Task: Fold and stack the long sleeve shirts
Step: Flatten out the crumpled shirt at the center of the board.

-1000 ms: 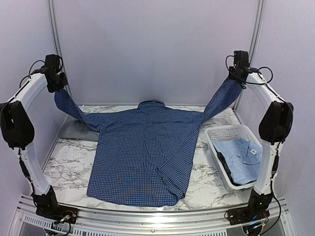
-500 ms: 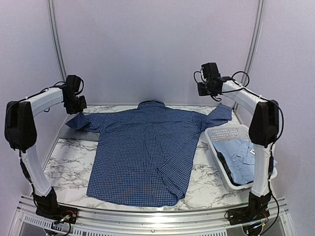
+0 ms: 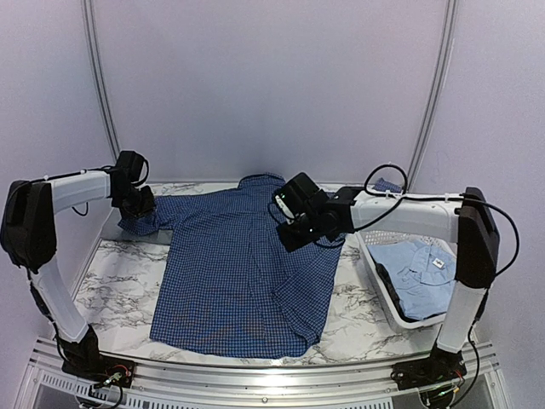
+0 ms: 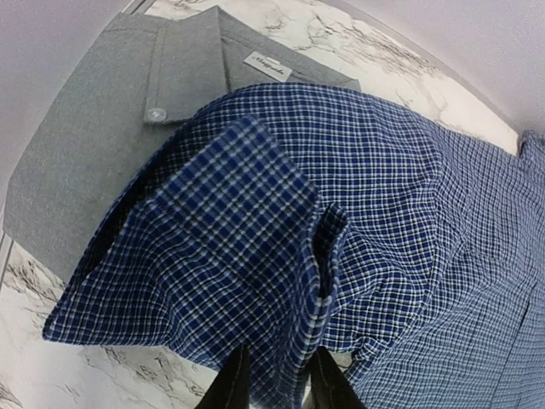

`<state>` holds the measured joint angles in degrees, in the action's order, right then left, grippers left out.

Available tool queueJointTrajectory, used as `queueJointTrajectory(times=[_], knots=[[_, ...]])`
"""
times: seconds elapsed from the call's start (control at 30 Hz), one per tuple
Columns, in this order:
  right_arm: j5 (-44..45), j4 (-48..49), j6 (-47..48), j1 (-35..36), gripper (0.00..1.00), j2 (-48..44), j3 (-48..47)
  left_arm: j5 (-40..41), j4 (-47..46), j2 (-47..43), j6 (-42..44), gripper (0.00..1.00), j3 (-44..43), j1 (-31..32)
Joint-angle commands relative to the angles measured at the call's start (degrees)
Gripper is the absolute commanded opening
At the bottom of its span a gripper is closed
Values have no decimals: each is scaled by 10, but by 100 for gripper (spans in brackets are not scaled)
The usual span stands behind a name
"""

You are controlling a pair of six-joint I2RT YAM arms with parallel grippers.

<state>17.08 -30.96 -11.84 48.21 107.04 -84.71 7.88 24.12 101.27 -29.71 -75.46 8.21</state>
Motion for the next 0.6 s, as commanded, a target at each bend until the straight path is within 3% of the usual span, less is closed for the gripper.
queueJointTrajectory(times=[0.0, 0.03, 0.13, 0.23, 0.4, 0.57], knots=[[-16, -28, -78, 60, 48, -33, 38, 11, -32, -48, -51, 37, 38, -11], [-21, -36, -91, 71, 48, -36, 53, 14, -38, -61, -58, 44, 50, -12], [-56, -21, -126, 99, 48, -45, 87, 19, -52, -87, -60, 52, 71, -13], [-61, -22, -151, 119, 48, -33, 91, 17, -55, -109, -62, 77, 81, -14], [-71, -13, -182, 127, 48, -11, 85, 11, -56, -155, -56, 98, 97, -13], [-74, -22, -194, 136, 48, 34, 58, -3, -56, -201, -47, 99, 121, -9]])
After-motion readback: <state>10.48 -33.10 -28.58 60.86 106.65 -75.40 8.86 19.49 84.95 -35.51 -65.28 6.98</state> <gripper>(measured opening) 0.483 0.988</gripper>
